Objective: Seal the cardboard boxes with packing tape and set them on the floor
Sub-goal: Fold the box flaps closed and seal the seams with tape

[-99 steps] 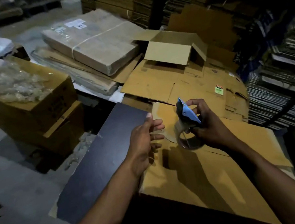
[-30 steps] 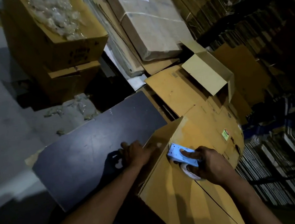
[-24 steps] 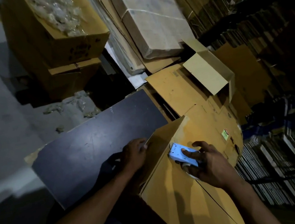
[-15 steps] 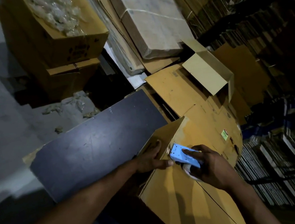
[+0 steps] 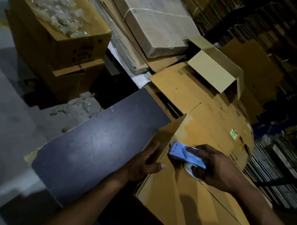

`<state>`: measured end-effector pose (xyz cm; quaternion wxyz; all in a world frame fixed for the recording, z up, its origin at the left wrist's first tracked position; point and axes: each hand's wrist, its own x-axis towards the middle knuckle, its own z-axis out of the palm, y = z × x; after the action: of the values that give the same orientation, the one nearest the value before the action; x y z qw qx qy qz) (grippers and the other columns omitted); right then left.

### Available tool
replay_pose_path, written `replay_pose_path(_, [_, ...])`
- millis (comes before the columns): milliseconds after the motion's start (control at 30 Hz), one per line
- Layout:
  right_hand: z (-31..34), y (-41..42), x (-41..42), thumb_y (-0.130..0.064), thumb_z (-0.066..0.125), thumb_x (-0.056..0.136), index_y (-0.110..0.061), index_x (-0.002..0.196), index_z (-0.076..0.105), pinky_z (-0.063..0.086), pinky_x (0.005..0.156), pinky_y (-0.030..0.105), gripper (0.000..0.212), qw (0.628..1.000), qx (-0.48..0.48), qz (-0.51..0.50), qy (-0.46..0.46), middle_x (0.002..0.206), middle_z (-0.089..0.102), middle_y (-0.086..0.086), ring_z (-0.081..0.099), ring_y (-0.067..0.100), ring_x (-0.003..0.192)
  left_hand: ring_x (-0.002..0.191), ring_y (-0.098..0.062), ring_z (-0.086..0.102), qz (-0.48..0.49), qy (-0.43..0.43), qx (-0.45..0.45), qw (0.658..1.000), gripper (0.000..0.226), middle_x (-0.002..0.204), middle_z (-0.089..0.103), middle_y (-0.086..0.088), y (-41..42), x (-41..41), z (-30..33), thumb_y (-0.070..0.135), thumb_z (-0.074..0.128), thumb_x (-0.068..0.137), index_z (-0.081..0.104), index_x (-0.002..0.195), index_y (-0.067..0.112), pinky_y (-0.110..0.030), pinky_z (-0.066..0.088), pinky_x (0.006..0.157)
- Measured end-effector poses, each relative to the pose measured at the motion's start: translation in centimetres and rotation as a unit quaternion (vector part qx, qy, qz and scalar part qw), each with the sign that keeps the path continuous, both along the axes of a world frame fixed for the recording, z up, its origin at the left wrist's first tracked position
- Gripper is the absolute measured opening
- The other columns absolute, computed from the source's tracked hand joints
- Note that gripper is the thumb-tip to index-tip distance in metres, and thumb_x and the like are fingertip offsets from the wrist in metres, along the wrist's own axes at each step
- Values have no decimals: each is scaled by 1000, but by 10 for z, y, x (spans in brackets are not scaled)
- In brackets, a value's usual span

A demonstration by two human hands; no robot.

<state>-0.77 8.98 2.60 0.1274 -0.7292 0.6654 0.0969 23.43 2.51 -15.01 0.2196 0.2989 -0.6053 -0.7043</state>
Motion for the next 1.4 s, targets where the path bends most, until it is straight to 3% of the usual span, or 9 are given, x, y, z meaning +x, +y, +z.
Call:
replay_pose_path(100, [1,-2,7,-46,64,89,-49,149,39,57,65,37,65,999,3,6,36,133,53,-14,65,16,90,154,7,4,-18,-35,-144,989,110,170,3,22,-11,-15,34,64,74,84,4,165,39,-31,17,127])
replay_pose_path(233, [14,-2,0,-52,50,87,-45,147,49,55,63,37,59,995,60,31,73,128,56,-3,62,18,85,157,-6,-11,-122,-201,-374,897,119,171,-14,14,-20,-30,52,77,61,85,-15,164,31,-42,-6,128])
replay_pose_path(400, [37,10,-15,-59,54,96,-45,152,40,54,72,28,59,994,65,34,78,125,43,-6,54,10,91,158,-19,-18,-165,-319,-474,804,114,171,-18,12,-22,-30,62,89,35,85,-21,162,26,-60,-8,125])
replay_pose_path(567, [47,55,-54,-69,58,86,-42,133,58,43,56,24,54,992,79,-67,68,96,49,-15,52,5,77,159,-24,-14,-183,-357,-502,766,114,171,-20,13,-22,-30,68,95,23,82,-24,161,28,-64,-4,124])
replay_pose_path(700, [54,98,-69,-64,60,93,-58,106,59,48,60,37,14,990,77,-111,50,91,50,-11,52,8,73,160,-26,-11,-193,-380,-524,738,113,168,-26,15,-22,-32,67,100,13,79,-24,161,32,-66,-1,123])
replay_pose_path(833, [35,104,-68,-60,46,101,-50,141,51,43,60,31,41,990,58,-64,107,100,46,-6,52,14,81,159,-28,-16,-201,-407,-544,706,115,169,-25,12,-20,-35,76,102,9,77,-21,162,30,-67,-7,122])
replay_pose_path(967, [27,106,-58,-64,42,101,-22,106,64,39,64,33,48,993,40,-88,69,95,48,-3,52,17,81,158,-25,-21,-196,-406,-595,665,119,171,-19,1,-7,-41,90,102,6,77,-12,165,24,-66,-14,120])
replay_pose_path(1200, [16,107,-66,-44,60,100,-38,137,61,36,62,30,38,997,43,-59,25,100,45,-5,48,16,84,159,-20,-16,-262,-406,-585,652,127,172,-15,-5,38,-77,83,101,6,77,-7,165,11,-56,-8,126])
replay_pose_path(1400, [12,91,-60,-31,66,98,-32,143,56,43,77,29,46,992,90,-84,33,132,54,3,59,26,114,160,-17,-4,-274,-375,-613,639,115,173,-7,-4,11,-53,88,95,11,86,0,166,13,-38,-2,130])
